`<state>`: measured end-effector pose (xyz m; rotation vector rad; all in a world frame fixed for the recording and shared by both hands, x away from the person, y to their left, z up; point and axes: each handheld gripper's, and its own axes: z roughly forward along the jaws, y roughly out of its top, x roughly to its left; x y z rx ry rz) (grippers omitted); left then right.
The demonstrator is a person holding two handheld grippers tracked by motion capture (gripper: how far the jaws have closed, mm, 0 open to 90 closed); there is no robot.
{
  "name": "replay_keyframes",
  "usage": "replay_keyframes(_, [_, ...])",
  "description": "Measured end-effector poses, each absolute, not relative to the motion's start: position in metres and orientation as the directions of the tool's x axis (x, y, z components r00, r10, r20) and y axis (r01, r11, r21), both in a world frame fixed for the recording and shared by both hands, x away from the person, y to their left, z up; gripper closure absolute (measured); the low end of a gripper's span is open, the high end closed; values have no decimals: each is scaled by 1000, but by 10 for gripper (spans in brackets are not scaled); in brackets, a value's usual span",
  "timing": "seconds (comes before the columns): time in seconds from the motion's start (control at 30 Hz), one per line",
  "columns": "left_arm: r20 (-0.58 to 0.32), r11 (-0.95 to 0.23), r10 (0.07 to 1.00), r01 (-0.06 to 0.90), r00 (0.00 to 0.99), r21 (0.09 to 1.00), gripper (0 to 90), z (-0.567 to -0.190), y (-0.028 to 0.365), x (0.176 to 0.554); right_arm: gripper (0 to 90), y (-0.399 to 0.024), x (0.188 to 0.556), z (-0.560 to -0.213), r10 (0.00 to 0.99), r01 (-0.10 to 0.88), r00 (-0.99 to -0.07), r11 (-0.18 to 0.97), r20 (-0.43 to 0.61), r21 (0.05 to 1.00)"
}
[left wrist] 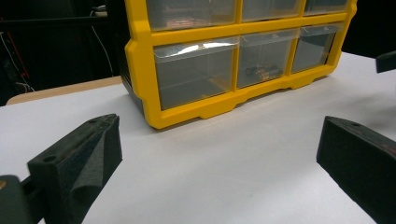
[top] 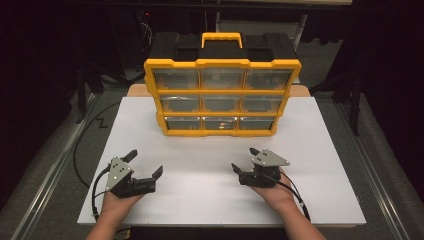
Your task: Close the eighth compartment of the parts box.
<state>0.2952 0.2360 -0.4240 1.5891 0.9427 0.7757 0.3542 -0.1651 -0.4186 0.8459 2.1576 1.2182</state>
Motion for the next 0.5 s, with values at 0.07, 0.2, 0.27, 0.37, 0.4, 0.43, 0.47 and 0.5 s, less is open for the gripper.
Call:
replay_keyframes(0.07, [9, -106, 880, 178, 475, 978, 11, -424, 236, 295, 155, -171, 351, -419, 733, 264, -667, 400, -133, 878])
replay_keyframes(0.2, [7, -105, 880, 181, 475, 978, 11, -424, 235, 295, 73, -183, 346, -419, 750, 275, -651, 375, -115, 885])
replay_keyframes(0.27, [8, -107, 880, 182, 474, 978, 11, -424, 235, 295, 40, -188, 343, -419, 756, 287, -645, 374, -111, 882])
replay_keyframes(0.37, [7, -107, 881, 184, 473, 977, 11, -425, 235, 296, 12, -195, 340, -419, 769, 297, -630, 371, -112, 880])
replay_keyframes(0.4, [7, -107, 881, 184, 473, 977, 11, -425, 235, 296, 12, -197, 339, -418, 770, 292, -628, 367, -113, 883])
replay_keyframes(0.43, [8, -107, 882, 184, 472, 977, 11, -425, 235, 296, 12, -199, 338, -418, 774, 291, -623, 363, -112, 885])
replay_keyframes(0.47, [8, -107, 882, 184, 472, 977, 11, -425, 235, 296, 12, -201, 336, -417, 777, 287, -619, 360, -116, 888])
replay_keyframes(0.5, [8, -108, 882, 185, 471, 977, 11, -425, 235, 296, 12, -203, 335, -416, 779, 282, -615, 358, -118, 890])
